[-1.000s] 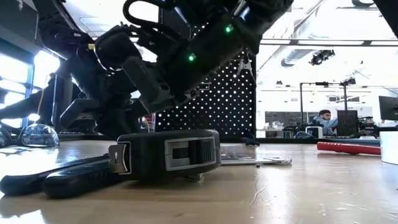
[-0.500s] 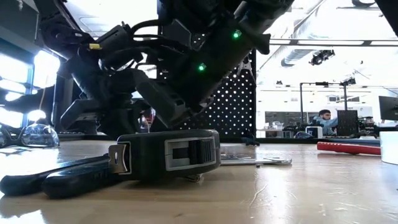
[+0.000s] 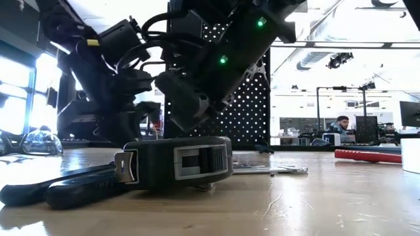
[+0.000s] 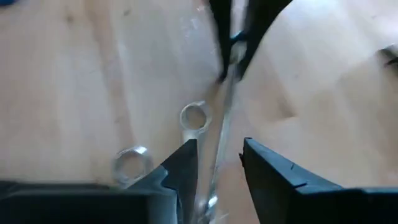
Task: Hang tools onto peg board
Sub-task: Hang the top silver wrench on the pegboard
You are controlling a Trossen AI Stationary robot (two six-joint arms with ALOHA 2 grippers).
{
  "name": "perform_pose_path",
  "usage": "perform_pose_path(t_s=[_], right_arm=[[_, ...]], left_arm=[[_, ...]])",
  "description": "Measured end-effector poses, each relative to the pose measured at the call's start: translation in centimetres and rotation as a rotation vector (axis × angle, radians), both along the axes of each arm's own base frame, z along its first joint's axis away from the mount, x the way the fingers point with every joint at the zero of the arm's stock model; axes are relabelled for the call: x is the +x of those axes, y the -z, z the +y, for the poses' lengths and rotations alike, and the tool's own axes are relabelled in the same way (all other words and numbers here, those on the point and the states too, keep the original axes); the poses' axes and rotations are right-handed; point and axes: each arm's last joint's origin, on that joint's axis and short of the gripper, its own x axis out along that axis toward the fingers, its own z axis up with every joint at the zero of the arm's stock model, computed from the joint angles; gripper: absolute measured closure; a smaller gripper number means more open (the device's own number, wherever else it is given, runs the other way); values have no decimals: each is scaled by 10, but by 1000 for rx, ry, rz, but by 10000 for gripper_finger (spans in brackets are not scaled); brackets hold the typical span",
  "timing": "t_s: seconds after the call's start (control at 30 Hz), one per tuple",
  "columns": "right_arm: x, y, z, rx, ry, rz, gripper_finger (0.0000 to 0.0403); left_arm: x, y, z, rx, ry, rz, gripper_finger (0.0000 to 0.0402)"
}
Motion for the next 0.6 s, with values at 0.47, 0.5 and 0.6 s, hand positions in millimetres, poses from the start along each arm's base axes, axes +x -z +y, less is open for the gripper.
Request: perform_pose_path(t_s=[0.47, 0.5, 0.6], right_arm=[[0, 2, -7, 62, 22, 25, 286], [-1, 2, -8, 53, 27, 29, 286], [-2, 3, -8, 54, 39, 42, 291]], left_arm=[[20, -26, -20, 56, 54, 0, 390], [21, -27, -21, 59, 56, 2, 390], [22, -31, -25, 74, 59, 4, 390]])
